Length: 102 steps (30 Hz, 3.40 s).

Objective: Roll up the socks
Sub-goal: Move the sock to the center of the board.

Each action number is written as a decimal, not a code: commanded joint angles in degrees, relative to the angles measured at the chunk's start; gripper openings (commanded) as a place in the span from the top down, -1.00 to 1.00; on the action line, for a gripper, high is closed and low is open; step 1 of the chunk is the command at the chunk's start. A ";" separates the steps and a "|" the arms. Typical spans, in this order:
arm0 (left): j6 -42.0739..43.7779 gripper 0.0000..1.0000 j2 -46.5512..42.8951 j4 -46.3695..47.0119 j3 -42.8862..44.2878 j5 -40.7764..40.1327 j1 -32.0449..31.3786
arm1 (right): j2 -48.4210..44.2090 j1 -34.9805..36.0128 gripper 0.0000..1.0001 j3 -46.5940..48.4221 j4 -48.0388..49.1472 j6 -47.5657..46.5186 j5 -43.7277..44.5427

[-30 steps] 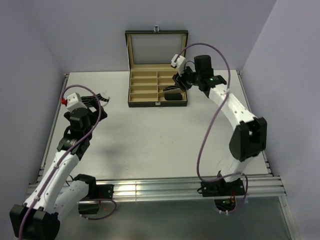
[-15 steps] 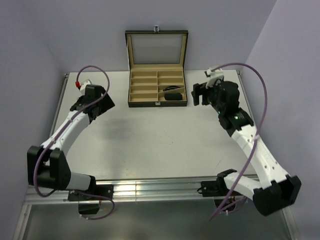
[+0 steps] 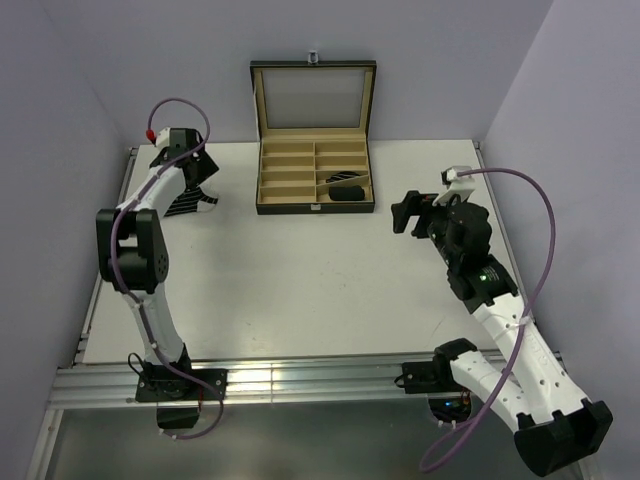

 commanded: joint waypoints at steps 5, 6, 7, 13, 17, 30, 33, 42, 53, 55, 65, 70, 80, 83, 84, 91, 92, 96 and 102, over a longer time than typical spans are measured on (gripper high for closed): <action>3.14 -0.92 13.09 1.14 11.46 0.39 2.57 | 0.69 -0.23 -0.87 -1.39 2.81 -0.34 -6.73; 3.23 -0.93 15.37 0.44 13.03 1.00 2.57 | 0.87 -0.32 -0.87 -1.48 2.81 -0.35 -6.99; 3.49 -0.93 16.26 0.00 13.83 1.53 2.57 | 0.95 -0.23 -0.87 -1.39 2.81 -0.35 -7.17; 5.34 -0.76 19.52 -6.23 15.87 7.06 2.57 | 2.18 -0.23 -0.88 -0.95 2.54 -1.05 -7.09; 4.82 -0.69 16.19 -7.83 8.33 11.81 2.57 | 3.41 -0.23 -0.87 -0.34 2.11 -1.22 -7.61; -2.04 -0.66 -18.79 -5.10 -33.34 11.46 -9.28 | 5.61 -0.23 -0.89 0.28 2.19 -0.08 -12.00; -2.57 -0.68 -20.47 -4.05 -35.55 12.52 -16.66 | 4.91 -0.23 -0.89 -0.07 2.72 0.01 -12.53; 10.25 -0.78 -14.85 0.44 -28.70 8.49 -36.79 | 3.59 -0.23 -0.95 -1.13 2.63 -0.61 -19.03; -5.89 -0.79 -30.84 -0.35 -32.03 -5.48 -41.29 | 7.01 3.27 -0.97 0.27 0.96 -2.01 -22.38; -11.24 -0.75 -30.75 -1.06 -33.69 -4.36 -38.67 | 7.81 4.95 -0.88 0.71 0.00 -2.80 -19.59; -15.32 -0.65 -22.42 7.37 -35.91 -0.12 -27.49 | 10.62 14.44 -0.72 -1.74 0.87 -3.33 -17.19; -7.60 -0.65 -13.02 10.18 -30.91 0.83 -27.23 | 13.78 17.78 -0.70 -2.27 2.01 -3.07 -17.37; 9.37 -0.71 -7.37 22.93 -26.51 14.36 -29.77 | 14.66 20.34 -0.69 -4.47 4.74 -3.68 -17.19; 13.51 -0.75 -8.77 25.66 -25.97 17.70 -32.76 | 15.19 20.95 -0.69 -4.21 4.65 -4.39 -16.75; 13.08 -0.76 -10.78 26.62 -26.84 18.14 -33.37 | 15.63 21.48 -0.69 -4.03 4.65 -4.48 -16.49; 5.35 -0.82 -26.32 20.23 -30.72 7.90 -31.63 | 20.45 23.67 -0.42 -3.07 5.97 -5.17 -16.66; 4.04 -0.84 -28.19 15.95 -30.89 6.56 -31.01 | 21.60 24.03 -0.39 -2.19 5.88 -5.53 -16.66; -3.17 -0.91 -36.80 6.36 -32.56 4.44 -23.04 | 28.01 25.96 -0.17 1.50 5.53 -7.99 -16.40; -0.12 -0.96 -45.86 -0.97 -34.67 7.59 -11.69 | 41.10 27.98 0.05 11.42 3.87 -13.24 -15.78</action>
